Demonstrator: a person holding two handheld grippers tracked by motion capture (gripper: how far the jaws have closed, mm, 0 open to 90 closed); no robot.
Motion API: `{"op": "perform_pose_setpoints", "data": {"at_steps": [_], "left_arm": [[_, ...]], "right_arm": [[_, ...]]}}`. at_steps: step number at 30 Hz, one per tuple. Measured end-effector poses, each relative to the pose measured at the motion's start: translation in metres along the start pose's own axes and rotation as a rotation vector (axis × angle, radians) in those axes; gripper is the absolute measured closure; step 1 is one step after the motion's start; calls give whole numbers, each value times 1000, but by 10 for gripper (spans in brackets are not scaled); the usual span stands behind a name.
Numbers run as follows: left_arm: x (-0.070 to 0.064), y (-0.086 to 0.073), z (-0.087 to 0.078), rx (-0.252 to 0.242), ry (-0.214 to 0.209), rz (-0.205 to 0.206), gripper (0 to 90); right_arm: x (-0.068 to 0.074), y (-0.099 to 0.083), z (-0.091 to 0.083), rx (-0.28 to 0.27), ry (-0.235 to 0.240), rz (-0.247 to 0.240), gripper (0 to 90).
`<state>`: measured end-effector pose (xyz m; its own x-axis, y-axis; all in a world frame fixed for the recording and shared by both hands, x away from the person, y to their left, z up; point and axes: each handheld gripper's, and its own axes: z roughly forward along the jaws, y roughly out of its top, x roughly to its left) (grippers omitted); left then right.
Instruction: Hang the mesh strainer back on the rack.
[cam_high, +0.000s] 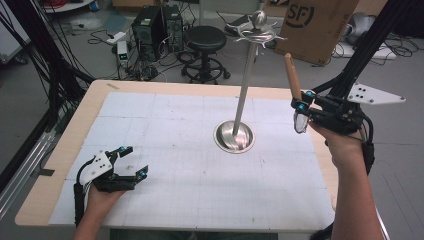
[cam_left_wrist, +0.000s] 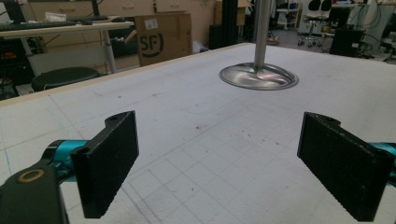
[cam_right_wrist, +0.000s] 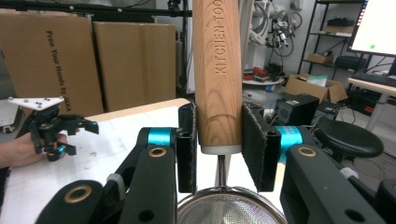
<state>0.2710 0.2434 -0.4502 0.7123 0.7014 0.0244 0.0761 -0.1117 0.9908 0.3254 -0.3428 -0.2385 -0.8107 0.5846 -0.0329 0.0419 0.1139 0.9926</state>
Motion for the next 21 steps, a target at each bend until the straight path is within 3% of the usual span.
{"op": "perform_pose_setpoints", "data": {"at_steps": [21], "left_arm": [[0, 0, 0, -1, -1, 0, 130]], "right_arm": [[-31, 25, 15, 30, -47, 41, 682]]}}
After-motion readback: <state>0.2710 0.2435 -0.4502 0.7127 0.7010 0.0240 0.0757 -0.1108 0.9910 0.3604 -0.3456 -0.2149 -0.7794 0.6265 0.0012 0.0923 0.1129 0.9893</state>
